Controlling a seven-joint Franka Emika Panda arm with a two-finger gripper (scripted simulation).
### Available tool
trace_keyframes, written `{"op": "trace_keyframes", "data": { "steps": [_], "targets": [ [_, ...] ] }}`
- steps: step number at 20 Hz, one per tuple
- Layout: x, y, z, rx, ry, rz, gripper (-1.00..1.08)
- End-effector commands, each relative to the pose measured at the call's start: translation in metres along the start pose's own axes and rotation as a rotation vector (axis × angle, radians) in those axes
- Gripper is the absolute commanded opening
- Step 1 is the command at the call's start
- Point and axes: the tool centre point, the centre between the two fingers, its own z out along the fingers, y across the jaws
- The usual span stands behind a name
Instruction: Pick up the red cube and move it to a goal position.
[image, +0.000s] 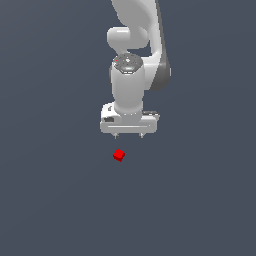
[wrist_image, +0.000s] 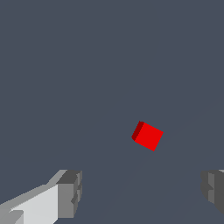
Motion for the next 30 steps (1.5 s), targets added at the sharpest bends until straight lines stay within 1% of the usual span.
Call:
{"op": "trace_keyframes", "data": {
  "steps": [1,6,10,14,23,30],
  "targets": [
    [0.000,0.000,0.000,0.000,0.000,0.000,1.00],
    [0.000,0.002,0.007,-0.001,-0.001,0.021,1.00],
    [0.001,0.007,0.024,-0.003,-0.003,0.070,1.00],
    [0.002,0.015,0.050,-0.007,-0.006,0.148,1.00],
    [0.001,0.039,0.127,-0.017,-0.015,0.373,1.00],
    [0.000,0.048,0.157,-0.018,-0.019,0.463,1.00]
  ]
}}
